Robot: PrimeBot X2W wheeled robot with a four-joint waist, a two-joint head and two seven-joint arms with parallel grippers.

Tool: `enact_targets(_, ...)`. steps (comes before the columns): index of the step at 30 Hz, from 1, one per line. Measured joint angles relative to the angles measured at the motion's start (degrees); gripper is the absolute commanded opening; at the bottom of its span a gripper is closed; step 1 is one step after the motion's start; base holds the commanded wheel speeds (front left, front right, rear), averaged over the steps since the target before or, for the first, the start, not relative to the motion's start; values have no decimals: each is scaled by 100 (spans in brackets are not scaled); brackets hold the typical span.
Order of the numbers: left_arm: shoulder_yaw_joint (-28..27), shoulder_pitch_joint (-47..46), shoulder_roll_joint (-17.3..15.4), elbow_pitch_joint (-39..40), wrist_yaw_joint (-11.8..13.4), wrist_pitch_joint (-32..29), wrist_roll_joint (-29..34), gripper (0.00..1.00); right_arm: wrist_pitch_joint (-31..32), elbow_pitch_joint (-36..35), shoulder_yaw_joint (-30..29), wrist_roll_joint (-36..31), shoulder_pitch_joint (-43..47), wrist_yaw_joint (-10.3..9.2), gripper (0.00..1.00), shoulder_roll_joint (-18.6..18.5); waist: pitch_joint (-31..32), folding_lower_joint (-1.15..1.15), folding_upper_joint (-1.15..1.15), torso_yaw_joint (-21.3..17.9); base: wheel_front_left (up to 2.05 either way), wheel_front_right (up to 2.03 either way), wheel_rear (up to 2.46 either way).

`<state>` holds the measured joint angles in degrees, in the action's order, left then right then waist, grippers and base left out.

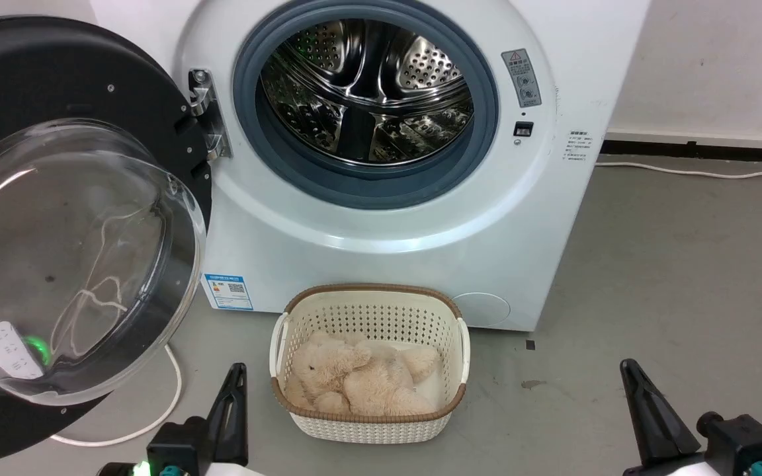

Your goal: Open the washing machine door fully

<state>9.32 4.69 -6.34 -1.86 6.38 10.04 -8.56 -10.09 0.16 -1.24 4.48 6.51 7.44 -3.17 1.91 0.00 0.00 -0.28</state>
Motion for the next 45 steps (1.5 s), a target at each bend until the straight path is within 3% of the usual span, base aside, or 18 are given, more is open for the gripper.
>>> enact_targets(45,-512,-225,190,93,-354,-557,454,0,578,-2,63,-250,-313,0,0,1,-110,0,0,16,0,0,0)
